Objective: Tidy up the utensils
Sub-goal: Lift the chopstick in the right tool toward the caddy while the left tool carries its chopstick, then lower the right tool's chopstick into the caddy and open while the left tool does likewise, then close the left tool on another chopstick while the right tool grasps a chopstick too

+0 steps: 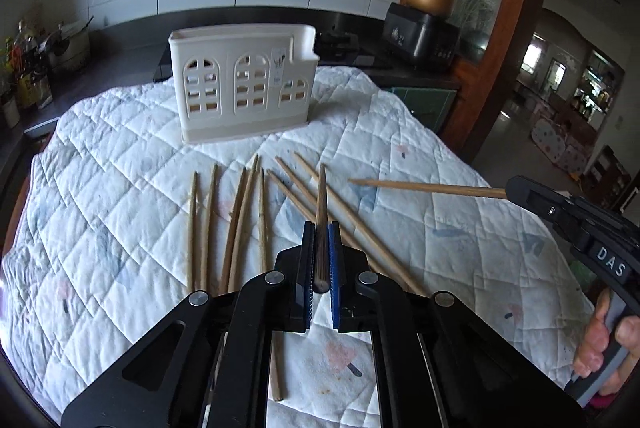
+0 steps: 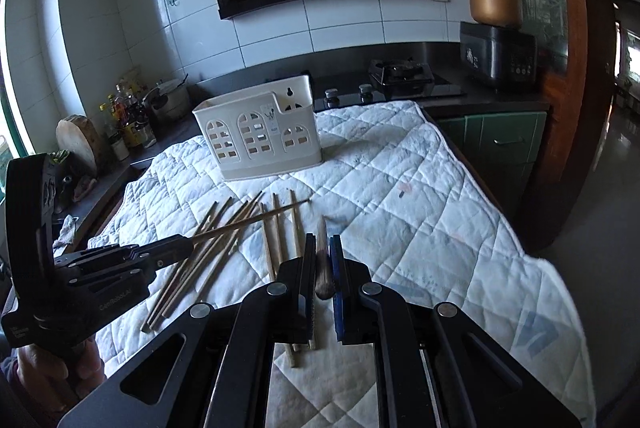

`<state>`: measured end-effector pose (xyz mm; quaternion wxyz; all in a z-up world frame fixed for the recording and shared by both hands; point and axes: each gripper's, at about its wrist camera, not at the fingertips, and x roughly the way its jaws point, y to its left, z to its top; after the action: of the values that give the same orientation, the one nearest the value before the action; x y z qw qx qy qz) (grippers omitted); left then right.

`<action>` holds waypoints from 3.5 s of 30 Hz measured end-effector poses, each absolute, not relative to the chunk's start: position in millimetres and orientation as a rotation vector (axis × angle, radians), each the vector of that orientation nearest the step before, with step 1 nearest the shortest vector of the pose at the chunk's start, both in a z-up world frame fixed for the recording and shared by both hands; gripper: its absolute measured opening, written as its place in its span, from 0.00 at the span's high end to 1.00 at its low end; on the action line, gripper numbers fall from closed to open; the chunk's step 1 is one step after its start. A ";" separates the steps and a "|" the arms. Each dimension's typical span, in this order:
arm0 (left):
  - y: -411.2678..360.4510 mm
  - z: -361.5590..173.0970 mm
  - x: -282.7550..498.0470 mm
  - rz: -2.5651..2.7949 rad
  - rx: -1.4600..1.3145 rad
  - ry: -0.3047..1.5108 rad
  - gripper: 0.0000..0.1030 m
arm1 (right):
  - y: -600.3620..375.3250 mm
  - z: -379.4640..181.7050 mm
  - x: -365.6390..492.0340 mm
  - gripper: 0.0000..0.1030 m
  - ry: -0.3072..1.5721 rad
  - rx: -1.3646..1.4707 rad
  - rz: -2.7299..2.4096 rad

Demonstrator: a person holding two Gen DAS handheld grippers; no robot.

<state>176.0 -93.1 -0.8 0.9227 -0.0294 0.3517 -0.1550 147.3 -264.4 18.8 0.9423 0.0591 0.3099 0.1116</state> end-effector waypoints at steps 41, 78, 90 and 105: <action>0.3 202.6 337.3 -0.114 -0.145 0.347 0.95 | -199.9 170.6 377.0 0.93 0.628 -0.020 0.293; 26.2 147.9 265.6 -0.143 -0.195 0.502 0.91 | -212.9 126.8 279.7 0.78 0.613 -0.083 0.310; 37.5 62.0 172.7 -0.171 -0.272 0.619 0.91 | -222.6 17.0 187.8 0.78 0.741 -0.087 0.328; 41.9 -22.6 118.1 -0.102 -0.258 0.729 0.91 | -222.8 -73.2 162.4 0.88 0.876 -0.078 0.314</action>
<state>118.1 41.9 -22.6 0.9250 -0.1258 0.3552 -0.0497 162.4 -222.8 -73.2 0.8931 -0.0376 0.4221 0.1512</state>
